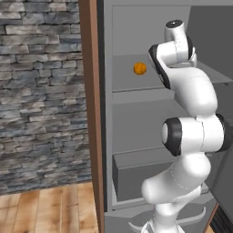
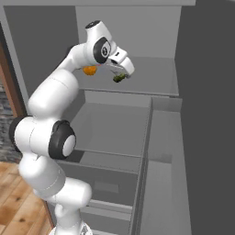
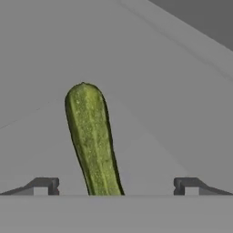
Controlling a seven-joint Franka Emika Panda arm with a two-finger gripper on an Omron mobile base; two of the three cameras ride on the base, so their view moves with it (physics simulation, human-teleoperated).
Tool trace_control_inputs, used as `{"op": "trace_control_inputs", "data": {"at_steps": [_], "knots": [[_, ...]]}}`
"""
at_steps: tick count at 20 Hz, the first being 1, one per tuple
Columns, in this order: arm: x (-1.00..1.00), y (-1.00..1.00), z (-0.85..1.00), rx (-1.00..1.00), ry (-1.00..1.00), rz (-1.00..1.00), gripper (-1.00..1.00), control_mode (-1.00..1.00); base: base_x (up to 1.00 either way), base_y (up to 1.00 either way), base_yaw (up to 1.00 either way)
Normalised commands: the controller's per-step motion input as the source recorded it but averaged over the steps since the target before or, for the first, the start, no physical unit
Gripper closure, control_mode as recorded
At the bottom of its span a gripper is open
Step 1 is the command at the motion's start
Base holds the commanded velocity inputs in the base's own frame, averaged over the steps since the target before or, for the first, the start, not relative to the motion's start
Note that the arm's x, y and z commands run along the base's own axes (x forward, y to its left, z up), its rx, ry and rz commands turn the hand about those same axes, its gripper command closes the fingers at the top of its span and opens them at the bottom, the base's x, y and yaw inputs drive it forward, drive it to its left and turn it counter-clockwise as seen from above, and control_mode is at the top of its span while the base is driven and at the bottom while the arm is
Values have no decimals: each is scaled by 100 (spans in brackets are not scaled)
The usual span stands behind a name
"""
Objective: Open the fridge, remove the orange, squash, and shrimp, and place them on any counter.
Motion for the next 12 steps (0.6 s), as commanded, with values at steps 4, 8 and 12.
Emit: {"op": "trace_control_inputs", "data": {"at_steps": [4,8,12], "knots": [[26,-18,-36,4,0,-7,-100,-100,0,0,0],[40,-5,-31,1,0,-5,-100,-100,0,0,0],[18,0,-18,0,0,-3,-100,-100,0,0,0]]}}
